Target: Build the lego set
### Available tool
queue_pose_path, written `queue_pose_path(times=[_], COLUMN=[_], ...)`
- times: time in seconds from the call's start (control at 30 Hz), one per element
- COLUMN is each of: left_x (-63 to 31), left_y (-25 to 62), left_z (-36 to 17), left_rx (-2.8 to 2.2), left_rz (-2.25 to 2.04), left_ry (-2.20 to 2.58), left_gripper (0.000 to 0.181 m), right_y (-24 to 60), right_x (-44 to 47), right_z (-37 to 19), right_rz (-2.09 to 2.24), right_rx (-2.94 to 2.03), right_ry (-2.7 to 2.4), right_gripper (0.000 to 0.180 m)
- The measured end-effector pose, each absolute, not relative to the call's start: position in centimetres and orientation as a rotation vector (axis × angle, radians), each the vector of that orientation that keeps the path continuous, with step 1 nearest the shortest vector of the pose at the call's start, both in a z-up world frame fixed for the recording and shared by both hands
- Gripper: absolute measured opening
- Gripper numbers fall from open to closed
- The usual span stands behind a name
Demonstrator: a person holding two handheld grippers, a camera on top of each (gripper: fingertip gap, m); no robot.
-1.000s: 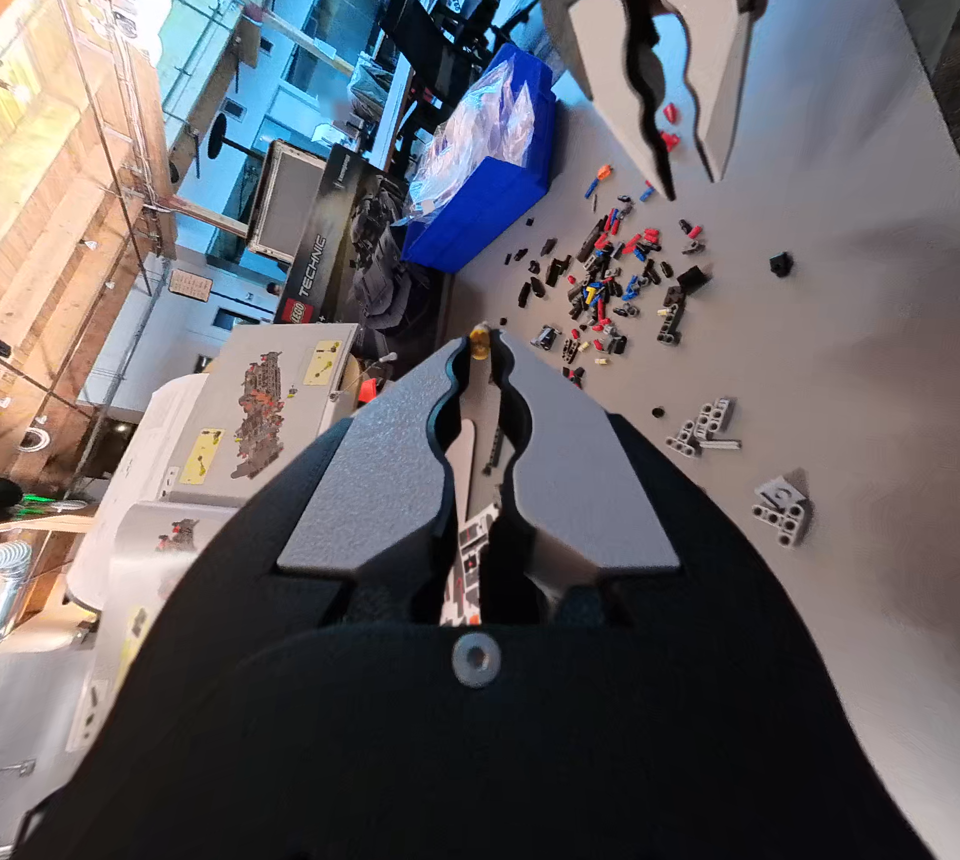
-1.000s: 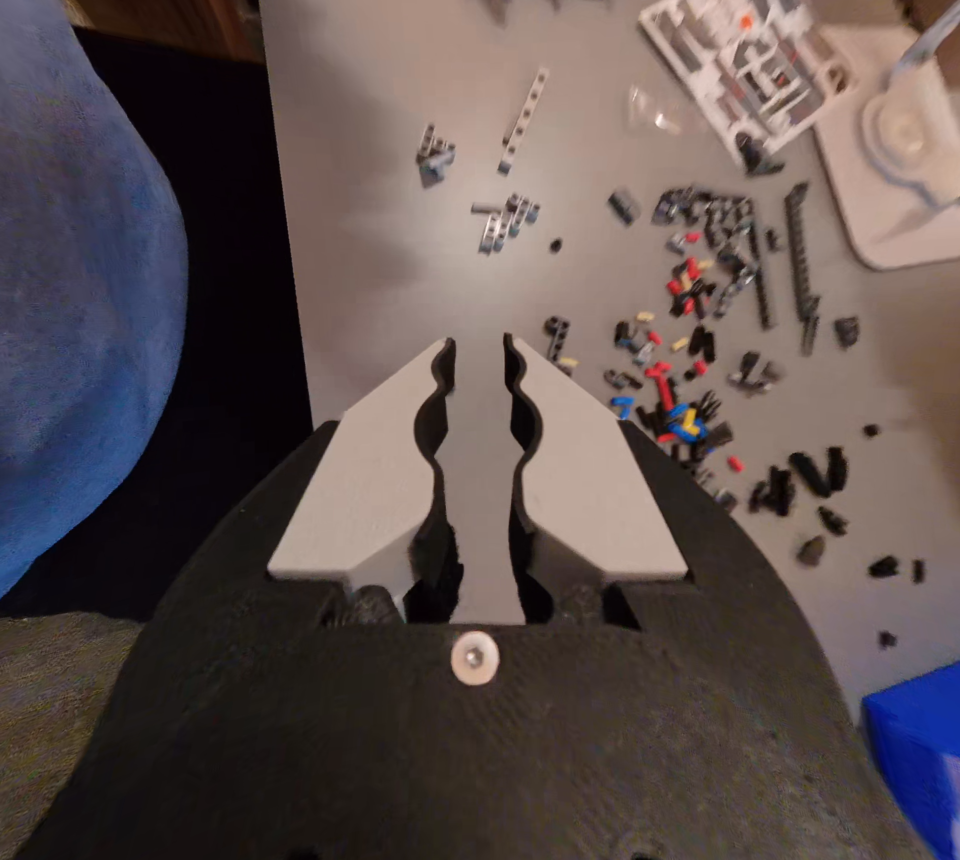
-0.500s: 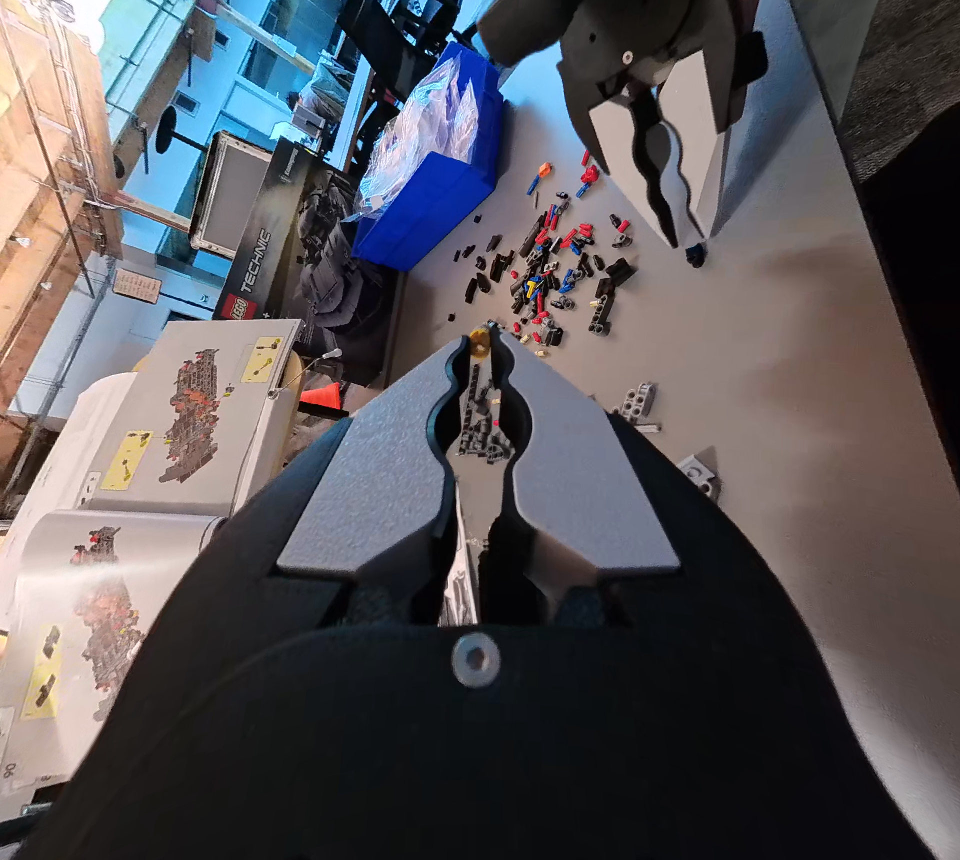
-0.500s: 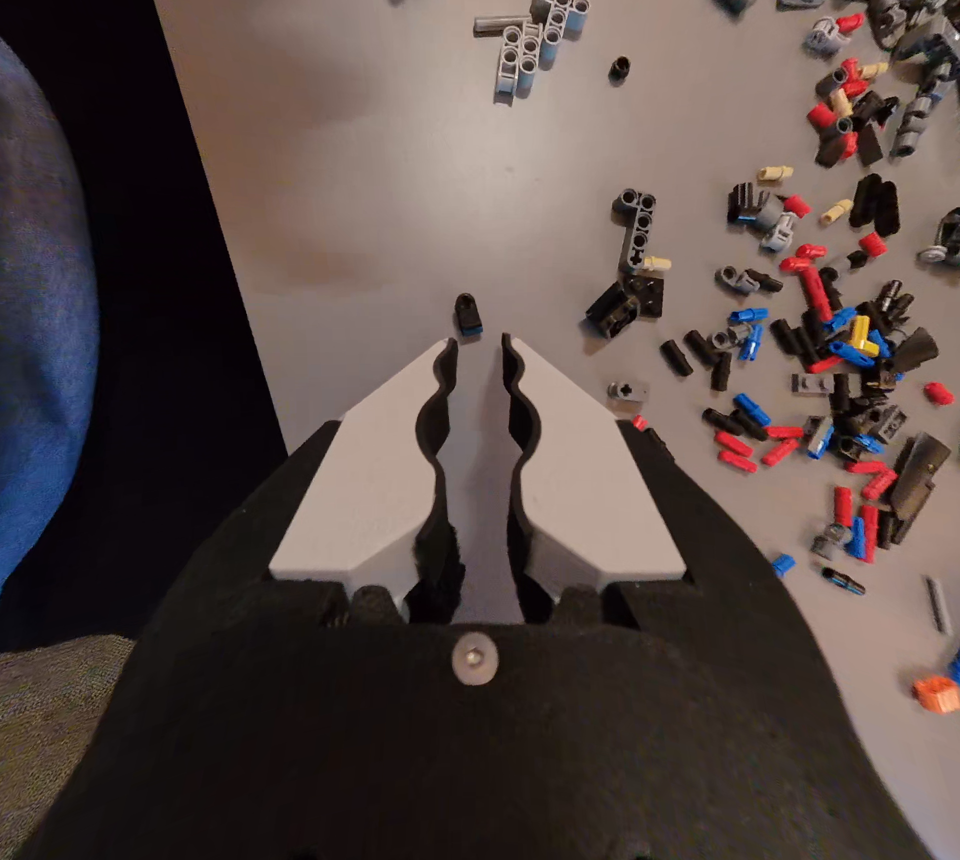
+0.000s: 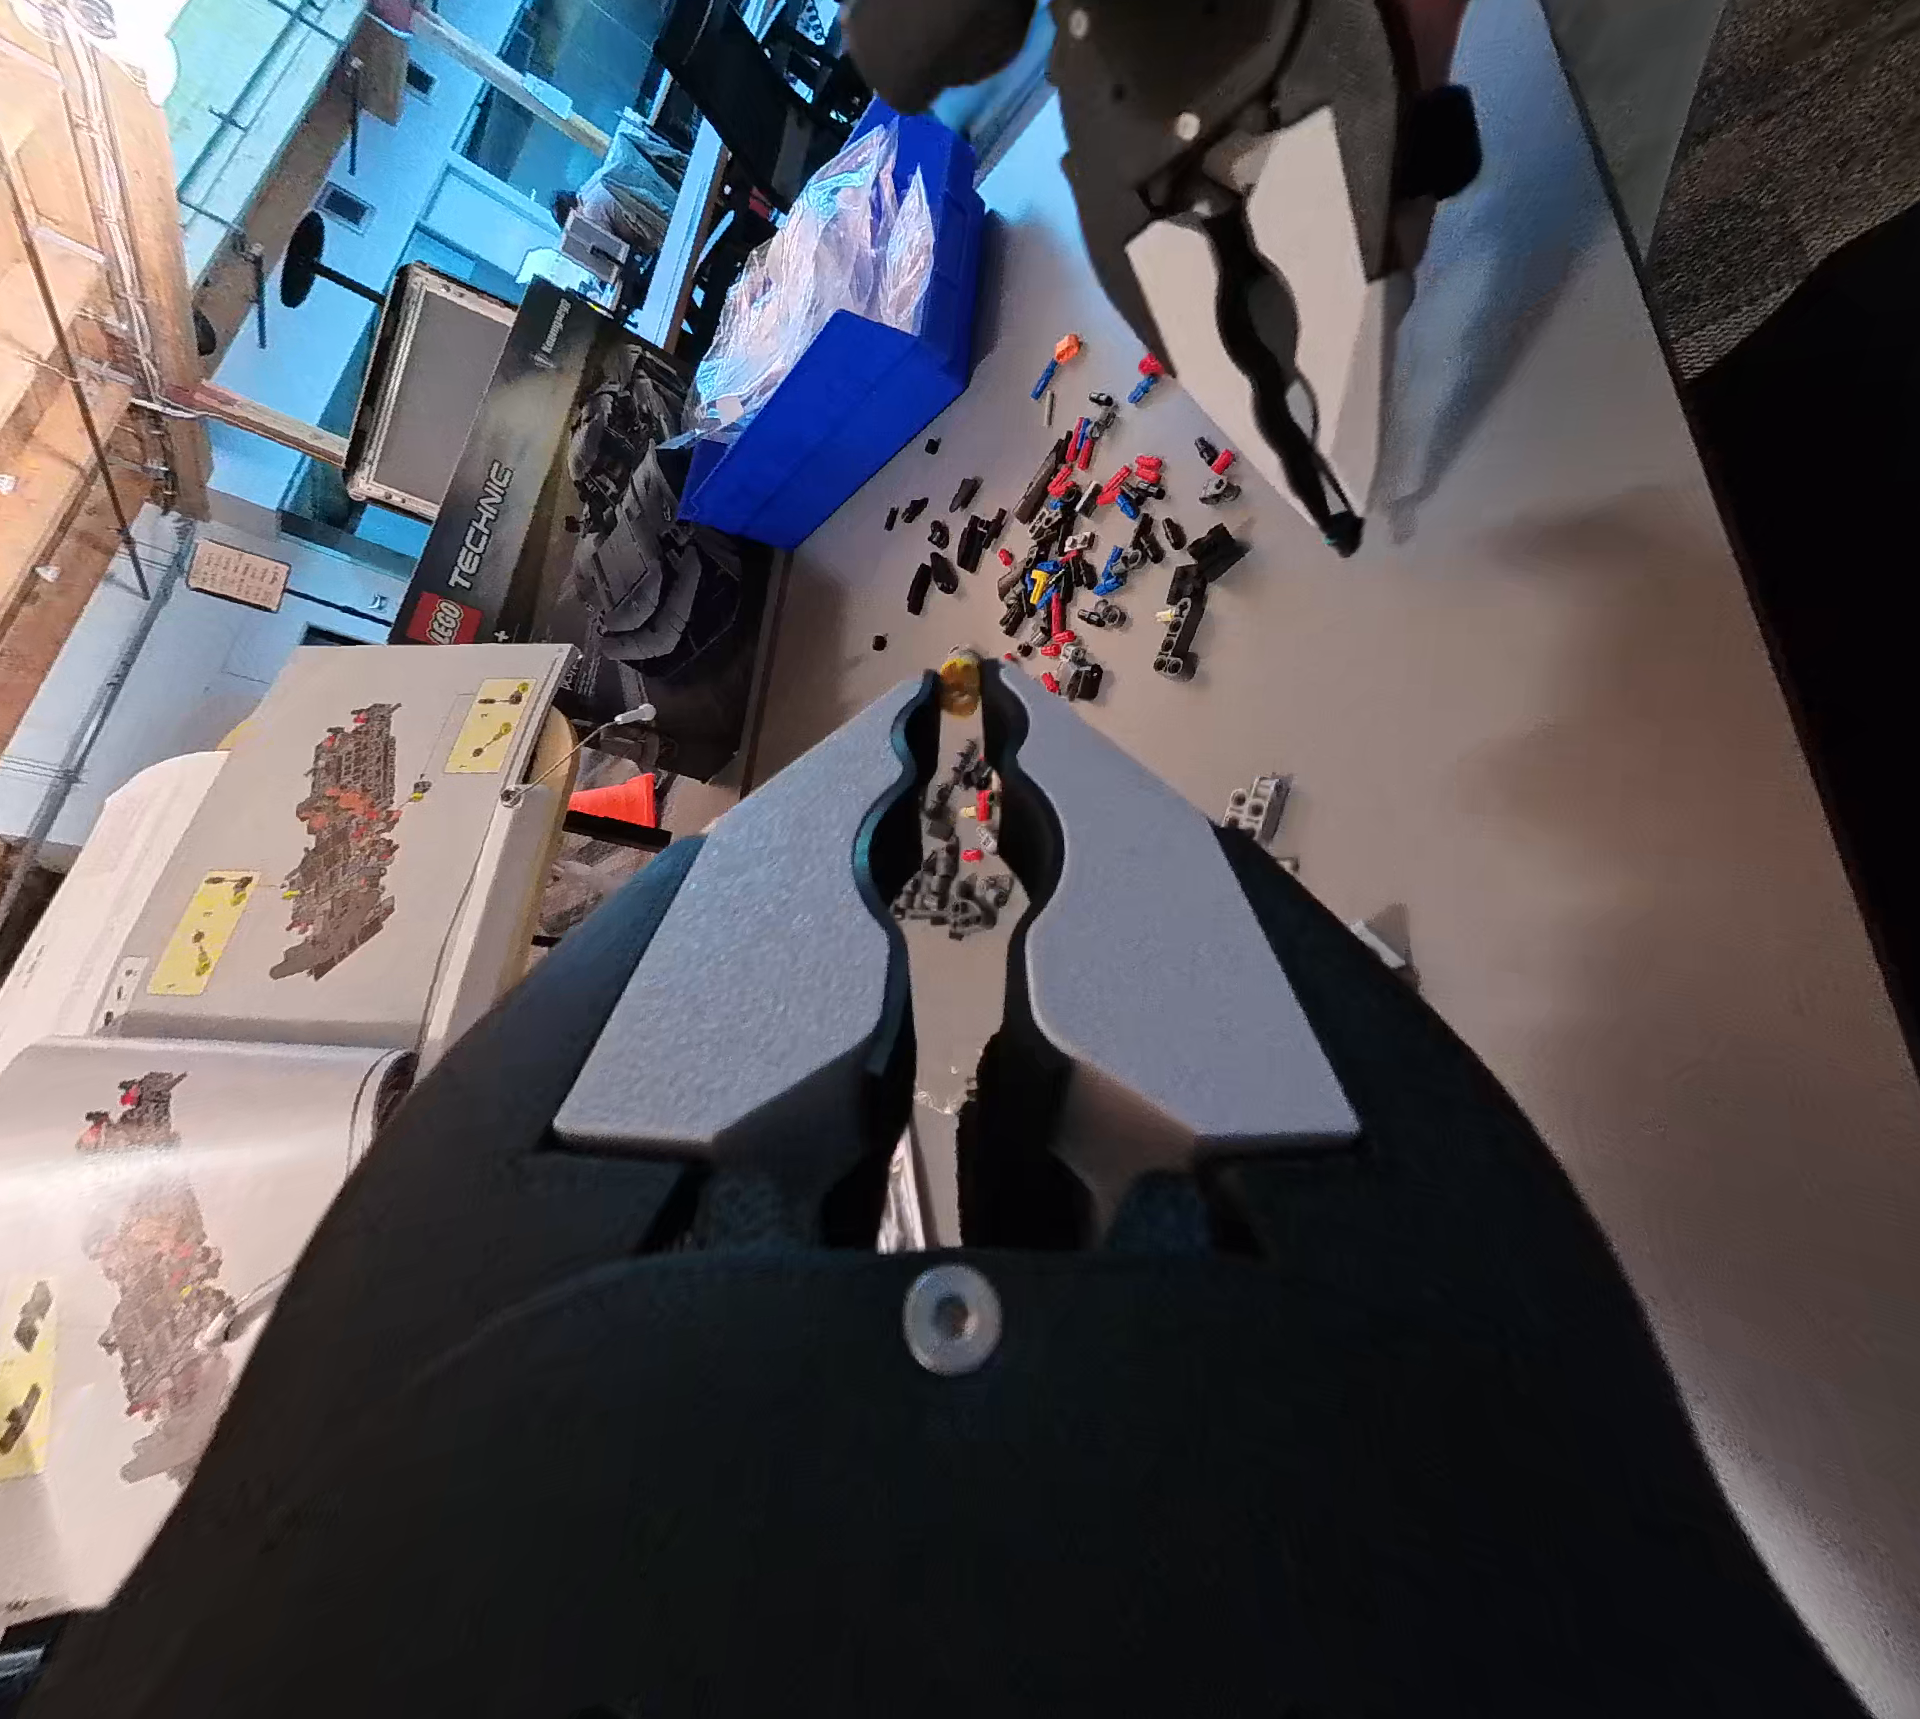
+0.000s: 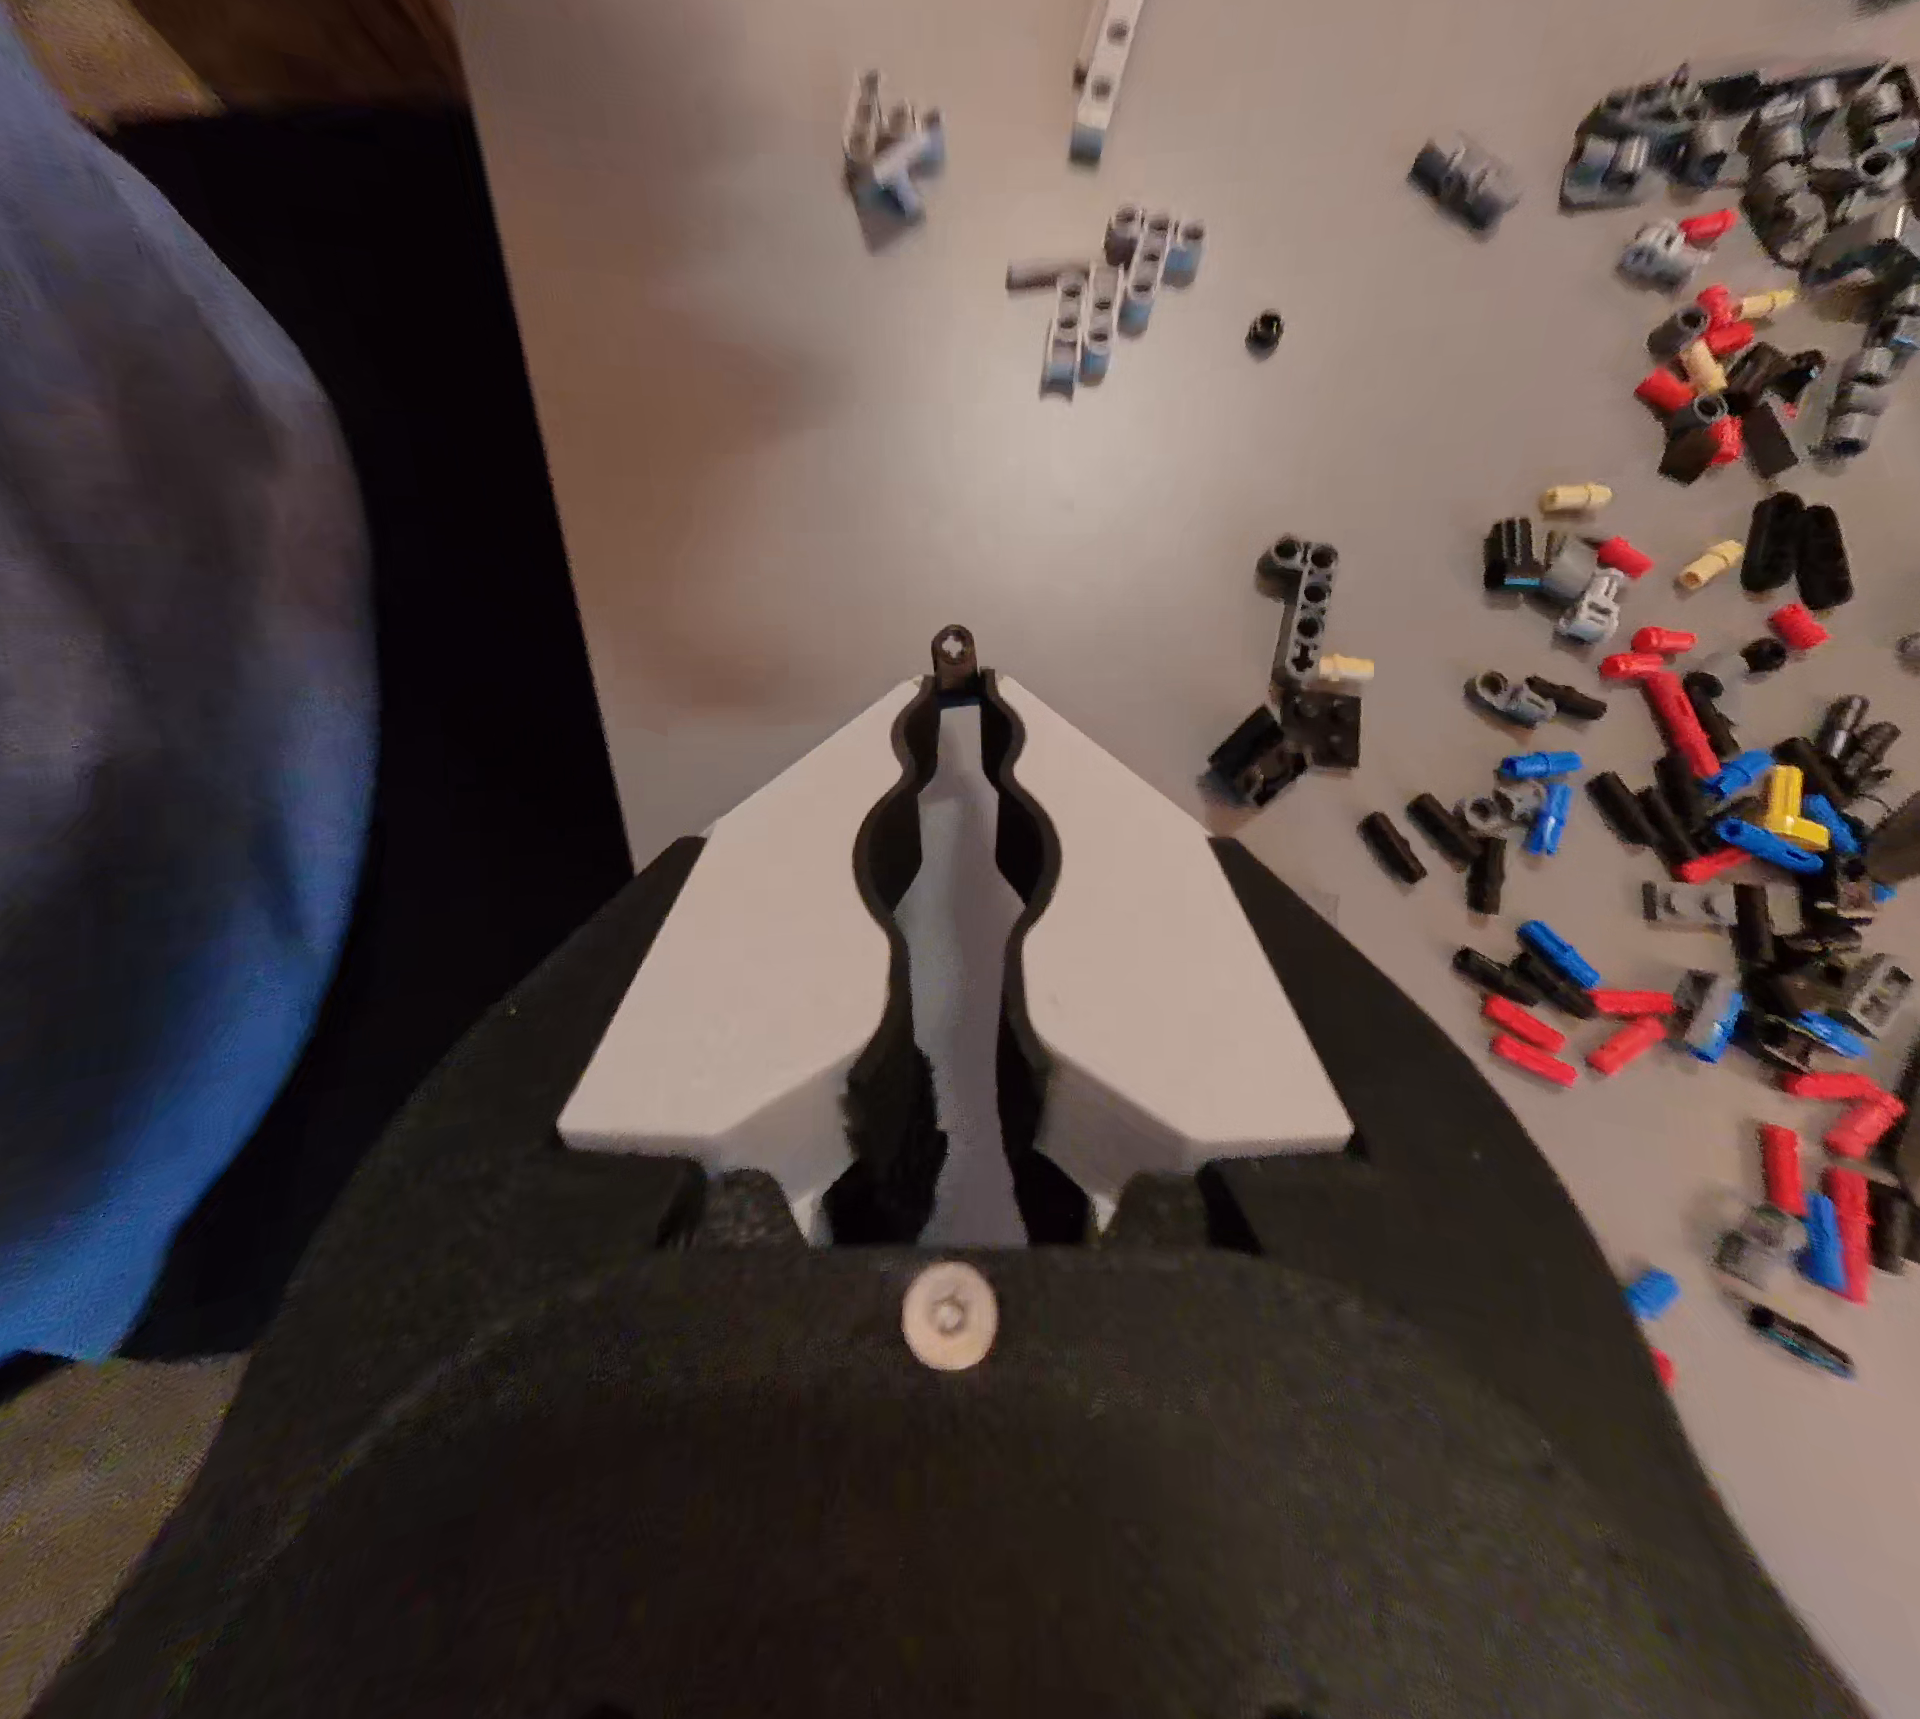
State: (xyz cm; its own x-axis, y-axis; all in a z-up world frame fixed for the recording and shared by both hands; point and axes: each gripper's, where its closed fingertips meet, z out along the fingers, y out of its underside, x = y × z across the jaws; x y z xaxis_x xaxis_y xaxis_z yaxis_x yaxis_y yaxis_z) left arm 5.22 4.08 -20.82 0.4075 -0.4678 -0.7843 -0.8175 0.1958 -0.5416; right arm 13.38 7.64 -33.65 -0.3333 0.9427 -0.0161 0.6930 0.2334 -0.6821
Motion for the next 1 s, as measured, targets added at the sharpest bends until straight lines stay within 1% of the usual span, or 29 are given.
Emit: queue_pose_path(times=[0.03,0.23,0.4,0.53,0.63,0.7,0.77,0.87,1.0], left_x=[5.4,6.8,7.4,7.5,7.3,7.1,6.8,6.5,6.6], left_y=[4.1,3.9,3.6,3.4,3.3,3.3,3.2,3.1,2.8], left_z=[-20.9,-21.5,-20.5,-19.8,-19.5,-19.4,-19.6,-20.8,-22.6], left_rx=[-1.442,-1.402,-1.313,-1.225,-1.183,-1.172,-1.181,-1.213,-1.253], left_rz=[0.356,0.349,0.428,0.555,0.62,0.647,0.64,0.619,0.577], left_ry=[1.23,1.264,1.276,1.324,1.353,1.365,1.371,1.384,1.393], left_gripper=[0.005,0.005,0.005,0.005,0.005,0.005,0.005,0.005,0.005], right_y=[7.4,6.6,5.5,4.8,4.2,4.3,4.6,4.3,2.9], right_x=[13.2,11.9,10.5,9.3,8.8,8.6,8.6,9.8,12.0], right_z=[-33.0,-28.4,-23.7,-20.8,-19.8,-20.1,-21.8,-26.5,-32.3], right_rz=[0.91,1.283,1.635,1.777,1.846,1.856,1.751,1.464,1.297], right_rx=[-1.517,-1.531,-1.481,-1.445,-1.444,-1.48,-1.546,-1.686,-1.887], right_ry=[-2.092,-1.946,-1.765,-1.667,-1.64,-1.627,-1.677,-1.87,-2.061], right_gripper=[0.004,0.004,0.004,0.004,0.003,0.003,0.003,0.004,0.004])
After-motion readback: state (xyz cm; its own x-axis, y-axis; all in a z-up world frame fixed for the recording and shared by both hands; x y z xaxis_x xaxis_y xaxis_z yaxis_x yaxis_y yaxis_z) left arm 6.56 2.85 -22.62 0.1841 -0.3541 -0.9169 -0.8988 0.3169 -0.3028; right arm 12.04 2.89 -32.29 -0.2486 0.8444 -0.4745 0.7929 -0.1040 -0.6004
